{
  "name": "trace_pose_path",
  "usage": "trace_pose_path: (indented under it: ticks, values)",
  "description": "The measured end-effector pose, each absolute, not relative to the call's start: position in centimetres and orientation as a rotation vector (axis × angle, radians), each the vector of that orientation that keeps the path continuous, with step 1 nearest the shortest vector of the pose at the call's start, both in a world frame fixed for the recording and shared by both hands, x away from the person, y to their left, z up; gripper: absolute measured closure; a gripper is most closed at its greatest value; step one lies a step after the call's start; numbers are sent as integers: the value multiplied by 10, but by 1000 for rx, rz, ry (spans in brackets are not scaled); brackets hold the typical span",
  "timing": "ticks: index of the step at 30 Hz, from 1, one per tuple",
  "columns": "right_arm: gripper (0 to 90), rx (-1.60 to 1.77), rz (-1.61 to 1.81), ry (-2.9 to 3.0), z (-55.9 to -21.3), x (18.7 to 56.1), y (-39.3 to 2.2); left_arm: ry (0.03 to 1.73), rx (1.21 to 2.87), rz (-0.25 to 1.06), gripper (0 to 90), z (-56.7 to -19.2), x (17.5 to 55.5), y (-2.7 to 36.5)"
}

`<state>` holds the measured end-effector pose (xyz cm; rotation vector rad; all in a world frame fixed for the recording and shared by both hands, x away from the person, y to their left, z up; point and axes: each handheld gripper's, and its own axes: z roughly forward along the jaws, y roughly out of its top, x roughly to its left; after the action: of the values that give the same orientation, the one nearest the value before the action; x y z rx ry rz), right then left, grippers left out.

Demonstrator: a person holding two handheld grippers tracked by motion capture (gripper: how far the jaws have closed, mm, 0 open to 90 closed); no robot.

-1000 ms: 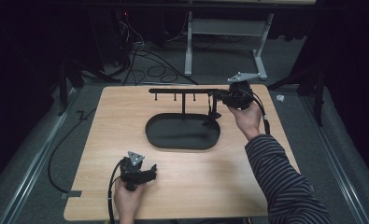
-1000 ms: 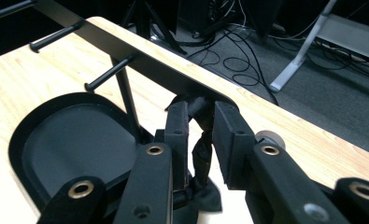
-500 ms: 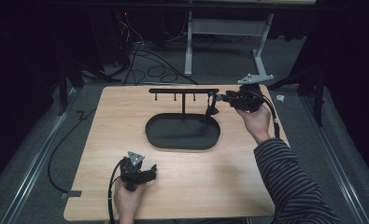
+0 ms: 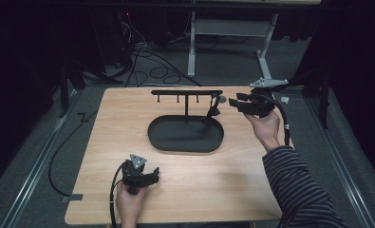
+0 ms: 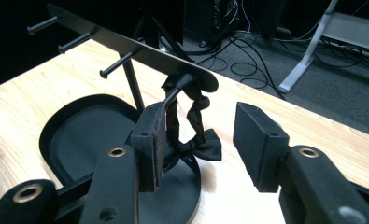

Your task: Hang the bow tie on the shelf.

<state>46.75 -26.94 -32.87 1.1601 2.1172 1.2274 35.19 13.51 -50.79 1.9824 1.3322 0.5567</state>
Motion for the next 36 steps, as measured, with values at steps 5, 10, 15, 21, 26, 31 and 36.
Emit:
trace_pose_path:
  ticks: [5,10,15,21,26,31,36]
  values:
    - [554,1174,1228,2122,-332,464,-274,1333,1981,557,176,-508,352,135]
    - [544,1178,1236,2127,-331,459,-278,1331,1986,556,176,-508,352,135]
    - [538,1185,1236,2133,-332,454,-285,1332,1982,556,176,-508,352,135]
    - [532,1207,1261,2113,-334,446,-297,1331,1984,556,176,-508,352,135]
    - [531,1227,1272,2096,-336,439,-307,1332,1983,556,176,-508,352,135]
    - [530,1239,1289,2075,-337,433,-316,1332,1983,556,176,-508,352,135]
    - [529,1252,1297,2062,-338,428,-323,1331,1984,556,176,-508,352,135]
